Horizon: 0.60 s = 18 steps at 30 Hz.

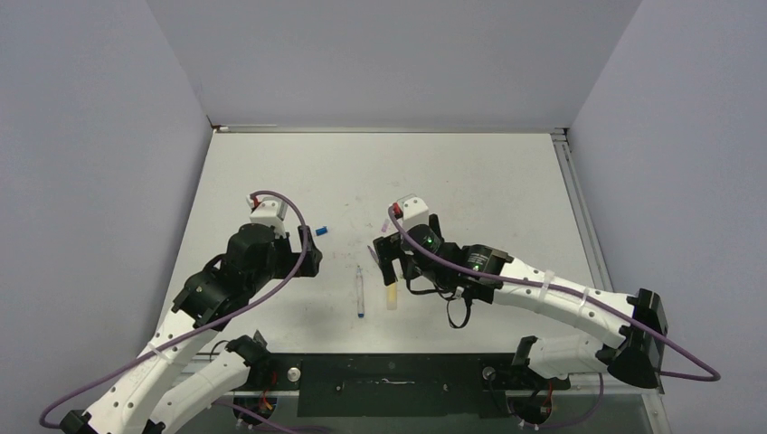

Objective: Insert the pens into the pen caps

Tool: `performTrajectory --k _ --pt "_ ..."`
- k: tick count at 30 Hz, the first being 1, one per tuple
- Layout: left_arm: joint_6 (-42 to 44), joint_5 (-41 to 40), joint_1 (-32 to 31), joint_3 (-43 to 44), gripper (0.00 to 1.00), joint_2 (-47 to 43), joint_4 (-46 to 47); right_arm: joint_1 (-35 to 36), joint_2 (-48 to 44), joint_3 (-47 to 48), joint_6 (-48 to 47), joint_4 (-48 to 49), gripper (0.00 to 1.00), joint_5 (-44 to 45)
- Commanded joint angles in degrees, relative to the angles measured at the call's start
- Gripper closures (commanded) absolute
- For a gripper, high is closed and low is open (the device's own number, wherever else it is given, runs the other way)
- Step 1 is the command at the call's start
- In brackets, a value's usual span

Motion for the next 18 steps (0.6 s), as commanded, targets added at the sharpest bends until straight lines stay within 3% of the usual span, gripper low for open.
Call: performTrajectory --k 1,11,18 --pt "-1.99 -3.60 -0.15 -1.32 0.04 -3.24 2.38 3.42 4.14 2.96 3.00 2.28 0.06 0.39" --pt "-1.15 -4.66 -0.08 -1.94 0.04 -8.91 3.19 6.88 14.71 6.02 9.71 1.66 0.02 1.48" --pt "0.42 -7.26 -0.08 -2.60 0.04 -13.80 3.70 8.10 21.99 9.55 14.42 1.17 0.08 2.82"
